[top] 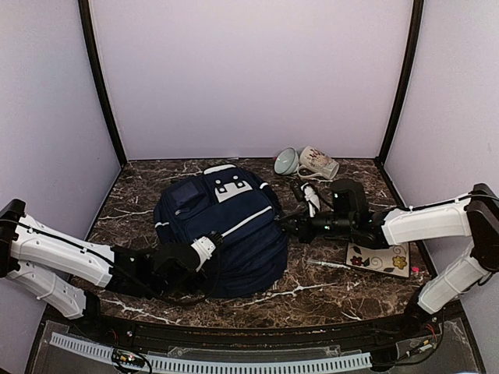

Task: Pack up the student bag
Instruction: Hold the upper front pocket of the student bag, then unzip the upper front pocket of the student bag.

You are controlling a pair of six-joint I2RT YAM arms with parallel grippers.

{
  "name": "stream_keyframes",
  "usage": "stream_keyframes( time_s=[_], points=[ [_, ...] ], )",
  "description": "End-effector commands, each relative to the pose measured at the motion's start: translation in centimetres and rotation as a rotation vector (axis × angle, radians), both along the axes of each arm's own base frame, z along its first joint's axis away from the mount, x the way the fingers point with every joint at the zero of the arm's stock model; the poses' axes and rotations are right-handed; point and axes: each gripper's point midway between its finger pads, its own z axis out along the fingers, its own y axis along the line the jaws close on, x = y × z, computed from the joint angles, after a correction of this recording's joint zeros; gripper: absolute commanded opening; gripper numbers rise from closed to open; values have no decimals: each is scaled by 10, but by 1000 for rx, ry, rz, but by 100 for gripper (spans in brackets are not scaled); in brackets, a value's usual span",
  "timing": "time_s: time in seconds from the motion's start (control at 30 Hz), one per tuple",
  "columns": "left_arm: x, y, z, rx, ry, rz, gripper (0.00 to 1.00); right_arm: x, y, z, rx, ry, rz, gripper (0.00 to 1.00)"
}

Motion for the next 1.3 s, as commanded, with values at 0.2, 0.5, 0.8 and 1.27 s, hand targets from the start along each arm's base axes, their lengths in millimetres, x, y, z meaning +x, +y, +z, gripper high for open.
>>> stream_keyframes(
  time_s=[0.2, 0.5, 0.8, 1.27],
  points=[
    [9, -17, 39, -106, -59, -13, 0, -15, 15, 12, 84, -21, 80, 0],
    [9, -39, 48, -127, -38, -53, 0, -52, 49, 3, 85, 10, 202, 0],
    [9, -56, 52, -147, -29, -90, 0, -82, 93, -2, 78, 26, 311, 0],
    [11, -28, 52, -131, -52, -19, 0, -75, 103, -16, 19, 54, 249, 11]
  ],
)
